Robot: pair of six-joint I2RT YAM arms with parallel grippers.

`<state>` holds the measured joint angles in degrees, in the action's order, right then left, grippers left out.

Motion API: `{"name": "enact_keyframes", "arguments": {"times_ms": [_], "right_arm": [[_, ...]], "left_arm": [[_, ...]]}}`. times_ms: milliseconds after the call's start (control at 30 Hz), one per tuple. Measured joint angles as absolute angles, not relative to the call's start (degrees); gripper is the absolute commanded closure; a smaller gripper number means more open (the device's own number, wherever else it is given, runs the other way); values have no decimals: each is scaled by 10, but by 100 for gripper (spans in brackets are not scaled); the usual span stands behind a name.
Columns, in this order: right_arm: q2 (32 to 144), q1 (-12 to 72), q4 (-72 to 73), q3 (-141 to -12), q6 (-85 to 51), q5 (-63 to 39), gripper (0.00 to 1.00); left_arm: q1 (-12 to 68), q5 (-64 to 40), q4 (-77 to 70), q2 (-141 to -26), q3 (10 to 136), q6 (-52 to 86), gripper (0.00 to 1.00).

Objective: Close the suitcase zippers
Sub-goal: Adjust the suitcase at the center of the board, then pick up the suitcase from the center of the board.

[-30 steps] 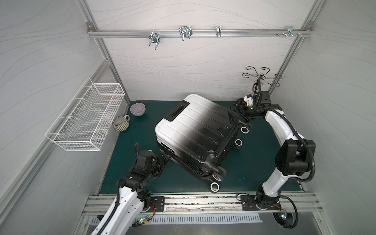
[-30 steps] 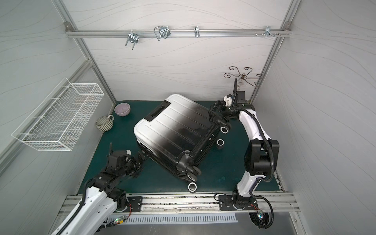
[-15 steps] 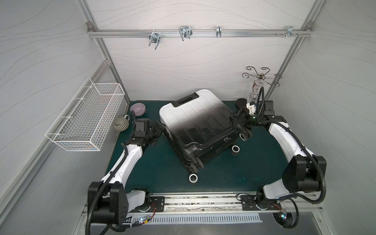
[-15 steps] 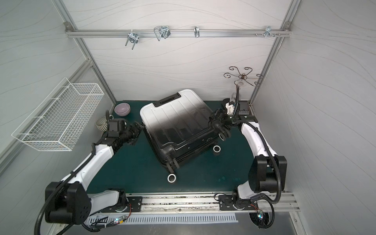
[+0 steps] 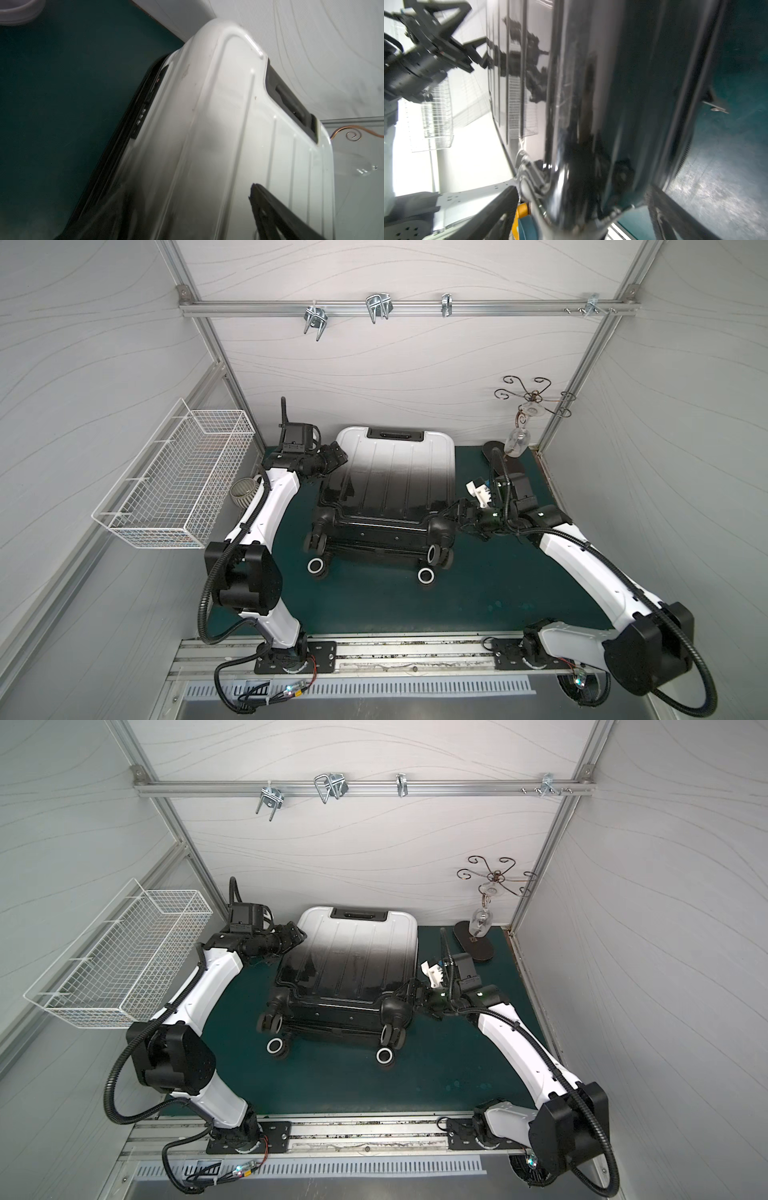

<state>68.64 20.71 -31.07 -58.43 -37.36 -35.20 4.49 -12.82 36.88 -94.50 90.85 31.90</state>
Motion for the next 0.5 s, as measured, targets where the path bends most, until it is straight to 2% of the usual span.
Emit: {"name": "enact_keyframes", "arguments": {"times_ms": [200, 367, 500], "right_arm": [[636, 155, -325, -563, -362, -367, 4], [585, 198, -326, -512, -391, -371, 7], [554, 255, -304, -479, -439, -383, 10]], "left_arm": [[136, 21, 474, -854, 922, 271, 7], [292, 114, 533, -756, 922, 267, 8], [424, 102, 571, -734, 905, 288, 14]]}}
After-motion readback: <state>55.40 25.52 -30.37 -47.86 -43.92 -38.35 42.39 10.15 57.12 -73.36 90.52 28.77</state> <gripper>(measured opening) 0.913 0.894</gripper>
